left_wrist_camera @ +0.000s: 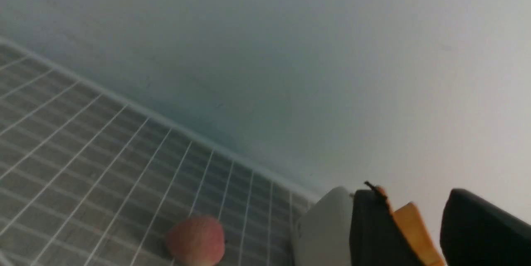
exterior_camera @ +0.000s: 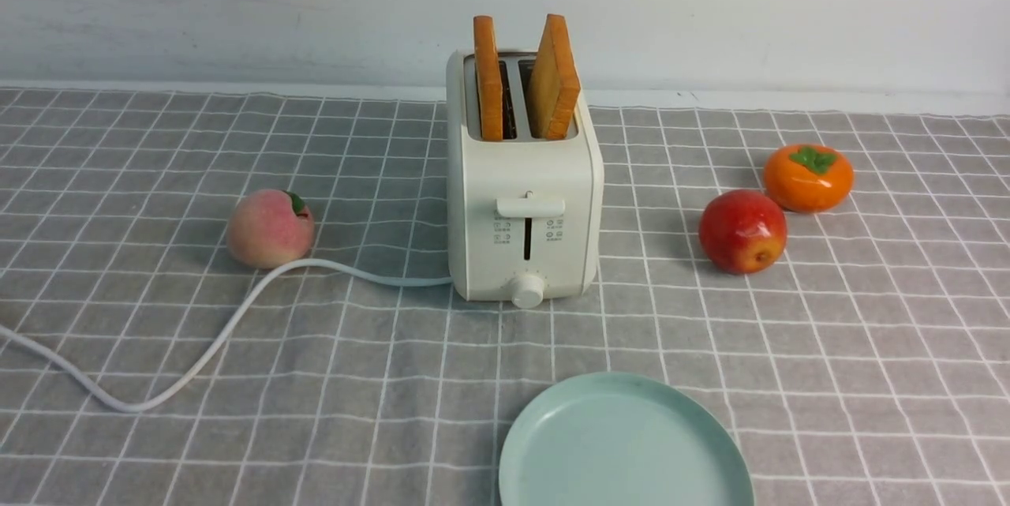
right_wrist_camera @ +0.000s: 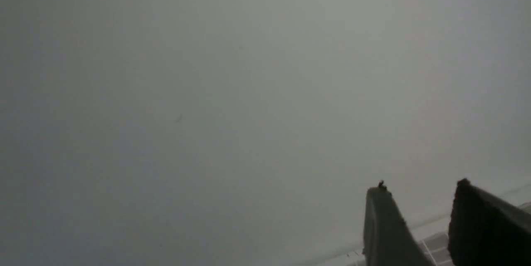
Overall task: Take toasted bread from bread machine on grey coffee table place on plate.
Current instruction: 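Grasp the toast slice in the toaster and pull it up out of the slot with the right gripper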
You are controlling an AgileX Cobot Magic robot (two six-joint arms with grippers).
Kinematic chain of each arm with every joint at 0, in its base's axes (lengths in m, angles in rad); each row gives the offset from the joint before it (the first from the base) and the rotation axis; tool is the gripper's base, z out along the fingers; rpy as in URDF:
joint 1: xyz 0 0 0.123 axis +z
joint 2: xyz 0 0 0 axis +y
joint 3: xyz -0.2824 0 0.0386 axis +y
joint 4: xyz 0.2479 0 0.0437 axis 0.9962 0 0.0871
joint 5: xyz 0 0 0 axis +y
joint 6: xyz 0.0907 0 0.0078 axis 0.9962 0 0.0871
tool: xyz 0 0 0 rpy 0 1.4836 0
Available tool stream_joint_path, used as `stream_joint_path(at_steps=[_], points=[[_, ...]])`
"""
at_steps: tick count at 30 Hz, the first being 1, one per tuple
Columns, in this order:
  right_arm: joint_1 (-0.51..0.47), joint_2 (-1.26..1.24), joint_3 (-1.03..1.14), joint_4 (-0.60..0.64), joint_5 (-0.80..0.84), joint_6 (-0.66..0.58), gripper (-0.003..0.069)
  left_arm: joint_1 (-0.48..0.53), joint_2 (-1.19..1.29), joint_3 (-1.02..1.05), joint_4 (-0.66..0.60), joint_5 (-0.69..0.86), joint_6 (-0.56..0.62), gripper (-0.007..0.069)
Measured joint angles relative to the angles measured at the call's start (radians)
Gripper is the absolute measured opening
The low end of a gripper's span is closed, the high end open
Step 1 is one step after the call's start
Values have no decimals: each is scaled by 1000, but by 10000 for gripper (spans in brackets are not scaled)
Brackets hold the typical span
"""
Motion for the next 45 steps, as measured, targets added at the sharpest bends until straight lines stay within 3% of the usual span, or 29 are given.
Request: stream_joint_path(at_steps=[4, 10, 14, 18, 23, 29, 36, 45], points=[[56, 149, -19, -30, 52, -23, 240, -51, 129, -13, 8, 155, 0, 238], [173, 290, 18, -62, 55, -29, 240, -118, 216, 46, -7, 252, 38, 238], [371, 408, 76, -143, 79, -31, 240, -154, 257, 88, -79, 273, 104, 238], [472, 538, 47, -154, 154, -30, 240, -157, 260, 94, -145, 273, 197, 238], [491, 728, -118, -69, 248, -30, 240, -157, 260, 94, -172, 232, 289, 238], [492, 938, -384, -23, 174, -31, 277, -162, 260, 94, -249, 213, 294, 238], [492, 1300, -812, 7, 150, -135, 437, -252, 260, 94, -261, 209, 297, 238], [492, 1508, -976, 77, 145, -160, 468, -257, 260, 94, -264, 208, 297, 238]])
